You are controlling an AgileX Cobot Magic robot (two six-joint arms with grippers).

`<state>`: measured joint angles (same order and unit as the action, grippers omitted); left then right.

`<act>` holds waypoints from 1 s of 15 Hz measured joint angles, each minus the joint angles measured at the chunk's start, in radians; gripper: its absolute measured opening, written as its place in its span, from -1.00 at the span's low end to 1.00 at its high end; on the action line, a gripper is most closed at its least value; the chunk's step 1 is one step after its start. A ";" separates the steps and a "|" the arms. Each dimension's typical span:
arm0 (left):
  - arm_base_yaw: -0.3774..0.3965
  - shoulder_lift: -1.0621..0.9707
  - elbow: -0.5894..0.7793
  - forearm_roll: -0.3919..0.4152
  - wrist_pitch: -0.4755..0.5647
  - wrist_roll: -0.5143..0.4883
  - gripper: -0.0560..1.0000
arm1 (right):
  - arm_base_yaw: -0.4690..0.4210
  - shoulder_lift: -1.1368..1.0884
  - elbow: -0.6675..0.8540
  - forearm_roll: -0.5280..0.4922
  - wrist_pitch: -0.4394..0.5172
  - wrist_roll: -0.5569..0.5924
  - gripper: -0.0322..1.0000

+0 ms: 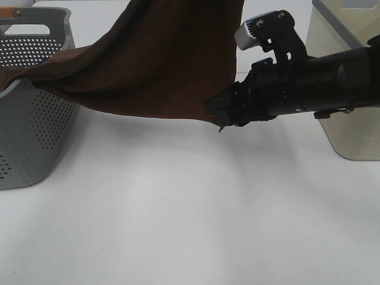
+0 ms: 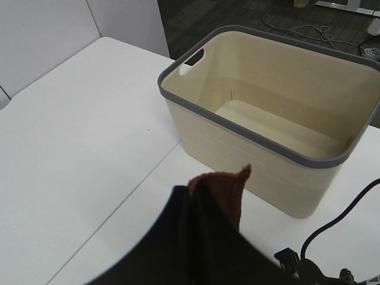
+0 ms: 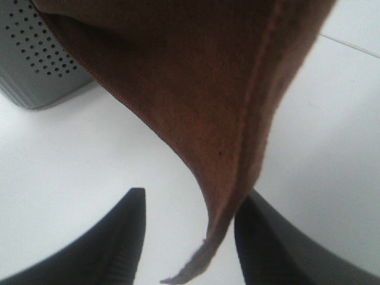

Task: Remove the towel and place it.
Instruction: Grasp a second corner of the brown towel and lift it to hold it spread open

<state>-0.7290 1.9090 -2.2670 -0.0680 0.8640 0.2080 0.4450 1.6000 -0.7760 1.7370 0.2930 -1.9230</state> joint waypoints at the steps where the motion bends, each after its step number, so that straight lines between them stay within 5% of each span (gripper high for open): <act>1: 0.000 0.000 0.000 0.000 -0.003 0.000 -0.89 | 0.000 0.023 0.000 0.000 0.002 0.000 -0.06; 6: 0.000 0.000 0.000 0.000 -0.020 0.000 -0.89 | 0.000 0.059 -0.033 0.001 0.016 0.008 -0.15; 10: 0.000 0.001 0.000 0.001 -0.025 0.000 -0.89 | 0.000 0.069 -0.037 0.001 0.013 0.015 -0.92; 13: 0.000 0.024 0.000 0.023 -0.031 0.000 -0.89 | 0.000 0.069 -0.037 -0.003 0.018 0.113 -0.94; 15: 0.000 0.057 0.000 0.092 -0.031 -0.037 -0.89 | 0.000 0.068 -0.037 -0.122 0.032 0.279 -0.94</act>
<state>-0.7290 1.9660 -2.2670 0.0240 0.8330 0.1710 0.4450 1.6680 -0.8130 1.6150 0.3250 -1.6440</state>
